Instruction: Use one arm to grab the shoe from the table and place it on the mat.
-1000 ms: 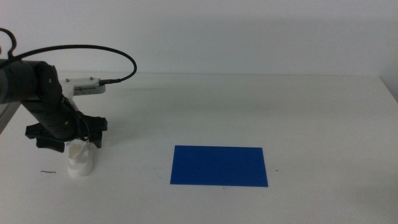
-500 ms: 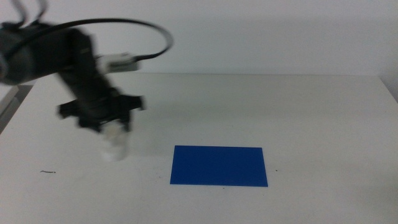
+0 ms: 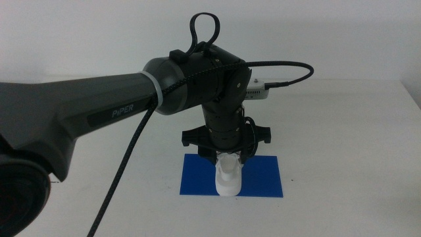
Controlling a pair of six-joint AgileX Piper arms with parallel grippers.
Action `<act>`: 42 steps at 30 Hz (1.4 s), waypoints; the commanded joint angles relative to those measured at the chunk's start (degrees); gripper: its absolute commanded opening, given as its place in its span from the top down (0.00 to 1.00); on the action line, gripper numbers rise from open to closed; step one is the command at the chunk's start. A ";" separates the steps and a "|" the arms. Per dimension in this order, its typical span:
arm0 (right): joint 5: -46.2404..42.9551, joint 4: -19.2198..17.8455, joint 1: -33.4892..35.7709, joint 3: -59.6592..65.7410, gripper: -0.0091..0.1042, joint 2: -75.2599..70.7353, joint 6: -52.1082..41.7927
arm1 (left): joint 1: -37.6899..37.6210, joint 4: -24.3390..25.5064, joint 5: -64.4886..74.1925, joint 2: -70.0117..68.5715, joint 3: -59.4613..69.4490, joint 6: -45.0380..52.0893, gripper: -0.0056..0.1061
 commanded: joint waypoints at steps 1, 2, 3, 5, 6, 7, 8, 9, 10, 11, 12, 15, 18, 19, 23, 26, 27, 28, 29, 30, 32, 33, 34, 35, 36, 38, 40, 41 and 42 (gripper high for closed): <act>-0.49 -0.42 0.10 0.14 0.22 -0.27 -0.20 | -0.25 1.02 -0.02 -0.36 -0.67 -0.47 0.96; -0.49 -0.42 0.10 0.14 0.22 -0.27 -0.20 | -0.27 0.65 -0.37 -0.36 -0.67 -0.16 0.96; -0.49 -0.42 0.10 0.14 0.22 -0.27 -0.20 | -0.27 0.28 -0.80 -0.36 -0.67 0.15 0.96; -0.49 -0.42 0.10 0.14 0.22 -0.27 -0.20 | -0.37 0.25 -1.71 -0.36 -0.67 0.71 0.96; -0.49 -0.42 0.10 0.14 0.22 -0.27 -0.20 | -0.37 0.25 -2.46 -0.36 -0.67 0.71 0.96; -0.49 -0.42 0.10 0.14 0.22 -0.27 -0.20 | -0.37 0.25 -3.42 -0.36 -0.67 0.71 0.96; -0.49 -0.42 0.10 0.14 0.22 -0.27 -0.20 | -0.37 0.37 -4.13 -0.36 -0.67 0.71 0.96; -0.49 -0.42 0.10 0.14 0.22 -0.27 -0.20 | -0.37 0.50 -4.99 -0.36 -0.67 0.71 0.96; -0.49 -0.42 0.10 0.14 0.22 -0.27 -0.20 | -0.37 0.61 -6.12 -0.36 -0.67 0.71 0.96; -0.49 -0.42 0.10 0.14 0.22 -0.27 -0.20 | -0.37 0.61 -7.04 -0.36 -0.67 0.71 0.96; -0.49 -0.42 0.10 0.14 0.22 -0.27 -0.20 | -0.37 0.61 -7.68 -0.25 -0.67 0.71 0.96; -0.49 -0.42 0.10 0.14 0.22 -0.27 -0.20 | -0.37 0.36 -7.55 -0.24 -0.67 0.71 0.96; -0.49 -0.42 0.10 0.14 0.22 -0.27 -0.20 | -0.37 -0.74 -5.95 -0.12 -0.67 0.71 0.96; -0.49 -0.42 0.10 0.14 0.22 -0.27 -0.20 | -0.37 -0.86 -5.67 0.14 -0.67 0.71 0.96; -0.49 -0.42 0.10 0.14 0.22 -0.27 -0.20 | -0.37 -1.36 -5.58 1.59 -0.67 0.71 0.96; -0.49 -0.42 0.10 0.14 0.22 -0.27 -0.20 | -0.37 -1.76 -5.58 2.53 -0.67 -8.50 0.96; -0.49 -0.42 0.10 0.14 0.22 -0.27 -0.20 | -0.37 -1.76 -5.58 2.66 -0.67 -14.62 0.96; -0.49 -0.42 0.10 0.14 0.22 -0.27 -0.20 | -0.37 -1.76 -5.47 2.66 -0.67 -22.16 0.96; -0.49 -0.42 0.10 0.14 0.22 -0.27 -0.20 | -0.37 -1.76 -5.47 2.66 -0.67 -29.23 0.96; -0.49 -0.42 0.10 0.14 0.22 -0.27 -0.20 | -0.37 -1.76 -5.47 2.66 -0.67 -37.16 0.96; -0.49 -0.42 0.10 0.14 0.22 -0.27 -0.20 | -0.37 -1.87 -5.34 2.74 -0.67 -54.32 0.96; -0.49 -0.42 0.10 0.14 0.22 -0.27 -0.20 | -0.37 -1.76 -5.34 2.74 -0.67 -58.05 0.96; -0.49 -0.42 0.10 0.14 0.22 -0.27 -0.20 | -0.37 -1.36 -5.34 2.91 -0.67 -63.39 0.96; -0.49 -0.42 0.10 0.14 0.22 -0.27 -0.20 | -0.26 -1.36 -5.34 2.91 -0.67 -67.58 0.96; -0.49 -0.42 0.10 0.14 0.22 -0.27 -0.20 | -0.10 -0.62 -5.11 2.96 -0.67 -70.66 0.96; -0.49 -0.42 0.10 0.14 0.22 -0.27 -0.20 | 0.13 -0.22 -4.17 3.10 -0.67 -75.17 0.96; -0.49 -0.42 0.10 0.14 0.22 -0.27 -0.20 | 0.13 0.78 -3.31 3.52 -0.67 -80.02 0.96; -0.49 -0.42 0.10 0.14 0.22 -0.27 -0.20 | 0.13 0.78 -3.11 3.64 -0.67 -82.40 0.96; -0.49 -0.42 0.10 0.14 0.22 -0.27 -0.20 | 0.13 0.78 -3.11 3.76 -0.67 -82.40 0.96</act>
